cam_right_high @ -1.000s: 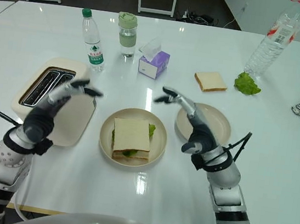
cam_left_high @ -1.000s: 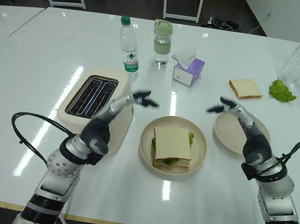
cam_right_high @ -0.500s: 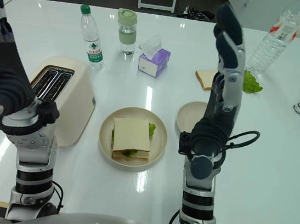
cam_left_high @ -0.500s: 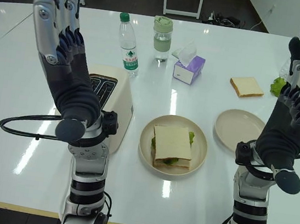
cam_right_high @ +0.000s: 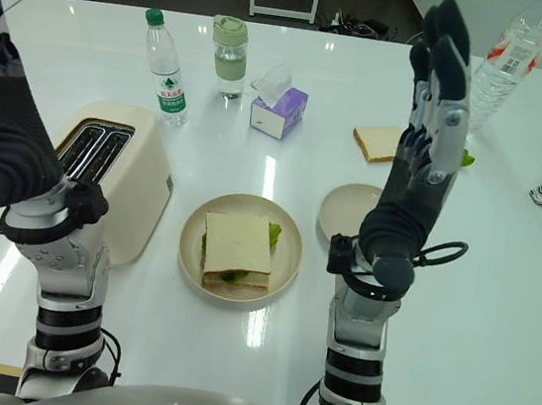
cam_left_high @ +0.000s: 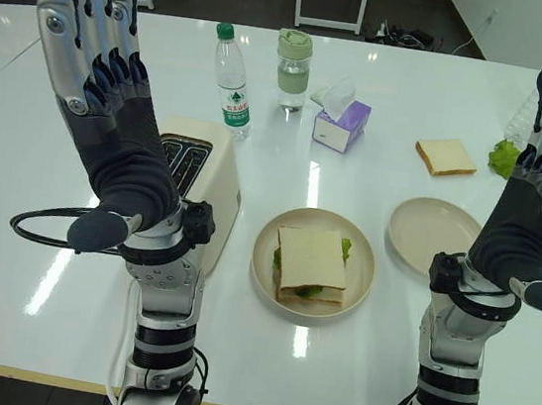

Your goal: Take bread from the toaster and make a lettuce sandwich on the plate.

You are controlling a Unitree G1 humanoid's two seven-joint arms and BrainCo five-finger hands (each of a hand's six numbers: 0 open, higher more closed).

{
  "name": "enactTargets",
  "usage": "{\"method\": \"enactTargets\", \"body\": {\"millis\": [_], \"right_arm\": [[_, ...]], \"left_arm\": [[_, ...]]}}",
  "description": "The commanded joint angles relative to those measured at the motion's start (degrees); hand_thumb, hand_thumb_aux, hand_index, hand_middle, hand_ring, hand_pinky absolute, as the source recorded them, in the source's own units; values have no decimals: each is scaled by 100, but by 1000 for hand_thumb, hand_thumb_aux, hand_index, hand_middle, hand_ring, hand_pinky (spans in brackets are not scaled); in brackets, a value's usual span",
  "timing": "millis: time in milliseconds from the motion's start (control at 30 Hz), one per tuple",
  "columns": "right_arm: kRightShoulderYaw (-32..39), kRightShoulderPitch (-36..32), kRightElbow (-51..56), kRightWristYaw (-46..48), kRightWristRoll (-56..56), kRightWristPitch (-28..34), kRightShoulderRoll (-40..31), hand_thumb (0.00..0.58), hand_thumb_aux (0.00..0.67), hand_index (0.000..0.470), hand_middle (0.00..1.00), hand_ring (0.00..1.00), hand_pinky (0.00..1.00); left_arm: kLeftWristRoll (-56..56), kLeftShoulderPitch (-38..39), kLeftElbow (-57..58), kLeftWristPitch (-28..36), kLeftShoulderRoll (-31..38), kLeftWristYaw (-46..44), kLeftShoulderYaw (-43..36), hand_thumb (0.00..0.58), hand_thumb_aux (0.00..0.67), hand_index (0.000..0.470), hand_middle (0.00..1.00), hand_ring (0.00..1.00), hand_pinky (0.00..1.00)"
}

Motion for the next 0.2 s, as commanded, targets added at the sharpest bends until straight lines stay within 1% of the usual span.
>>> {"method": "enactTargets", "body": {"millis": [33,100,200], "right_arm": [[-12,20,69,34,-114,-91,-65,0,0,0,0,0,0],[-16,-13,145,16,-54,-223,-70,0,0,0,0,0,0],[-107,-187,335,-116,-85,-668,-30,0,0,0,0,0,0]], "left_arm": [[-29,37,109,-114,71,-88,11,0,0,0,0,0,0],[-42,55,124,-157,65,-117,6,0,0,0,0,0,0],[-321,74,158,-161,102,-228,-22,0,0,0,0,0,0]]}}
